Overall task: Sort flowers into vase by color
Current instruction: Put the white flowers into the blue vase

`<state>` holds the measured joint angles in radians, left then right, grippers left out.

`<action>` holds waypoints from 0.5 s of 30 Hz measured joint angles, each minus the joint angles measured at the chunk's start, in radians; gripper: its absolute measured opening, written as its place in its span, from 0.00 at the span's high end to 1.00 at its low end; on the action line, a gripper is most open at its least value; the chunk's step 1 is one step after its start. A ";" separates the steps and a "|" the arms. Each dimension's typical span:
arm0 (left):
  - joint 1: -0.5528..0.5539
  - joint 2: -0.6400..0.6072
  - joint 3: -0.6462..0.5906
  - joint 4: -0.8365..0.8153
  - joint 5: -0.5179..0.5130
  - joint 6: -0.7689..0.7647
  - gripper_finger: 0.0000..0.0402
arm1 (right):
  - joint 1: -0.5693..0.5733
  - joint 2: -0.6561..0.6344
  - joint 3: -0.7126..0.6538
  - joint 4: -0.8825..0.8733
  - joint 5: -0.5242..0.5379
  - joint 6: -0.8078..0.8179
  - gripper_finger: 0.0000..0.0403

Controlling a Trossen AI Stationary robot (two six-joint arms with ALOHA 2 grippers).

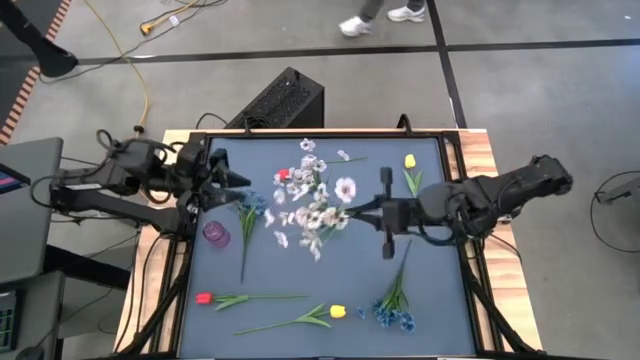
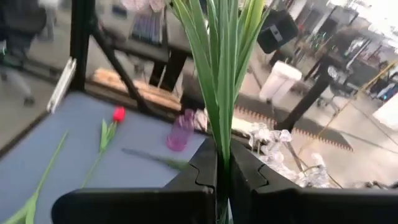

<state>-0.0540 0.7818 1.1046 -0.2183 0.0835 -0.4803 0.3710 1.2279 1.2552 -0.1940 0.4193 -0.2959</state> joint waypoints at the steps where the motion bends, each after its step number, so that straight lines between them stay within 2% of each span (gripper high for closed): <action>1: 0.000 -0.004 0.000 0.000 -0.011 0.005 0.55 | 0.001 -0.034 -0.075 0.092 -0.003 0.000 0.90; 5: 0.000 -0.011 0.000 -0.001 -0.020 0.018 0.55 | -0.013 -0.137 -0.374 0.577 -0.011 -0.001 0.90; 8: 0.000 -0.007 0.000 -0.002 -0.024 0.027 0.55 | -0.041 -0.133 -0.561 0.947 -0.022 -0.023 0.90; 10: 0.000 0.001 0.000 -0.001 -0.042 0.028 0.55 | -0.068 -0.101 -0.640 1.149 -0.026 -0.023 0.90; 13: 0.000 0.012 0.000 -0.002 -0.068 0.028 0.56 | -0.112 -0.040 -0.699 1.332 -0.033 0.001 0.90; 15: 0.000 0.018 0.000 -0.004 -0.078 0.028 0.56 | -0.145 0.016 -0.715 1.388 -0.052 0.016 0.90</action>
<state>-0.0541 0.8001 1.1046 -0.2218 0.0060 -0.4519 0.2259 1.2435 0.5406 1.1941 0.3668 -0.2802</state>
